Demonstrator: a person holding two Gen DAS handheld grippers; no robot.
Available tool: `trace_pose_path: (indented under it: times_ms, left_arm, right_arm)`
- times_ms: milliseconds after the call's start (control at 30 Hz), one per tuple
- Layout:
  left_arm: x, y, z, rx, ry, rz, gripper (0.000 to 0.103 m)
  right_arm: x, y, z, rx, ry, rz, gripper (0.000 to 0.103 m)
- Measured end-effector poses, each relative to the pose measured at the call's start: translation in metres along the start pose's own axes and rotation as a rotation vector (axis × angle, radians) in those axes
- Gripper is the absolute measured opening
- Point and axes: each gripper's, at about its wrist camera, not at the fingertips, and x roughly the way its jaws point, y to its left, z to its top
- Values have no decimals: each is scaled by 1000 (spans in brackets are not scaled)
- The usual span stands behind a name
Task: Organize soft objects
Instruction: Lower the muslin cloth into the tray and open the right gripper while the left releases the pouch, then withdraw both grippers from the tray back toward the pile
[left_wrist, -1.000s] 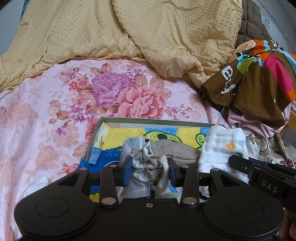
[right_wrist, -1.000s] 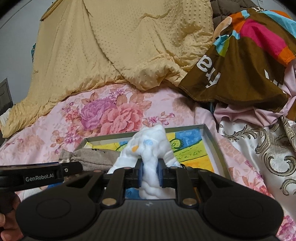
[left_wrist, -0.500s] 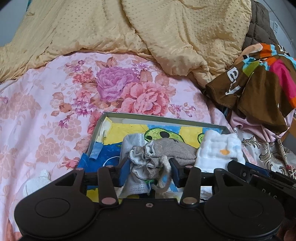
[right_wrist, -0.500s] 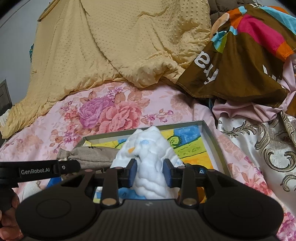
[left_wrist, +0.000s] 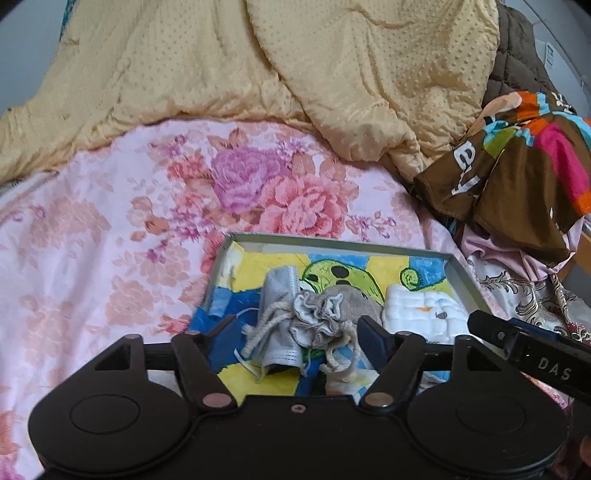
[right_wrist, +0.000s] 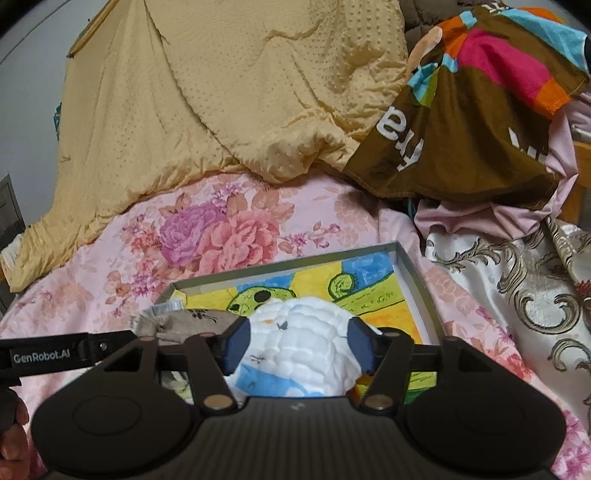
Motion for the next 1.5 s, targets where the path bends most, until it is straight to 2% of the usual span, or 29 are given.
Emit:
trace_pose_path:
  times_ms: [267, 433, 733, 1067, 1367, 1500]
  left_arm:
    - [-55, 1, 3, 6, -78, -7, 98]
    - [-92, 2, 0, -9, -122, -14, 102]
    - [-149, 10, -20, -38, -147, -31, 102]
    - [-194, 20, -57, -12, -134, -26, 102]
    - [-229, 39, -93, 56, -83, -12, 102]
    - [-237, 48, -104, 46, -56, -19, 102]
  right_arm:
    - [-49, -1, 15, 37, -58, 7, 92]
    - [-84, 4, 15, 32, -79, 11, 100]
    - [-138, 26, 1, -58, -97, -17, 103]
    - [-186, 45, -28, -147, -99, -11, 103]
    - [-218, 68, -52, -284, -125, -15, 103]
    - [-225, 80, -63, -367, -132, -11, 103]
